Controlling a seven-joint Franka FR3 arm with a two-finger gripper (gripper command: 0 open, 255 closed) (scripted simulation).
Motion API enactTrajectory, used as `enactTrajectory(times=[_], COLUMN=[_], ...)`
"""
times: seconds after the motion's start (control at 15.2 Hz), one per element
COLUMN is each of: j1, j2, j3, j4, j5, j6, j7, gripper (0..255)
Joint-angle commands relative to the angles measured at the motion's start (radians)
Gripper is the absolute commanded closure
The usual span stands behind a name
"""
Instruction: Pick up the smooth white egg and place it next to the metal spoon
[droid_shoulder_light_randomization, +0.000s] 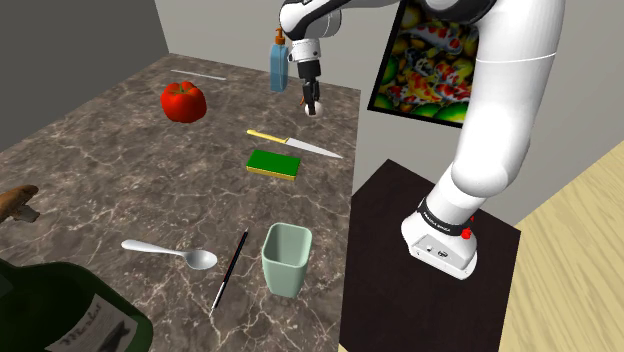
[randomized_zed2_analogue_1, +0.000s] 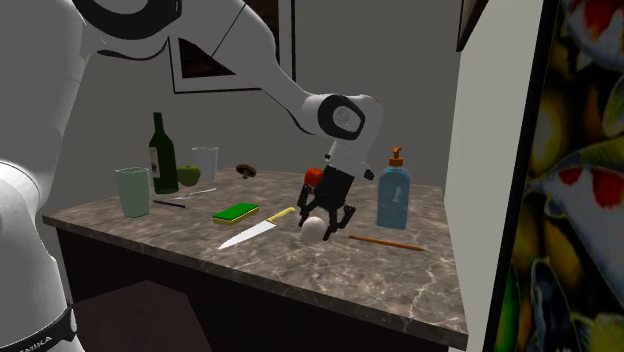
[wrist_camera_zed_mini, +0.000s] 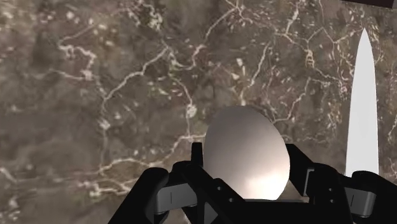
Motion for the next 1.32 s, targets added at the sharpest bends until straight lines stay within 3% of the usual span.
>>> enactTrajectory(times=[0.0,1.25], j1=[0.000,-0.001], j2=[-0.011,-0.094], j3=[-0.001,-0.005], j4=[0.010,0.152], j5=[-0.002,-0.012], j6=[-0.021,-0.244], j7=[0.001,0.020], gripper=[255,255])
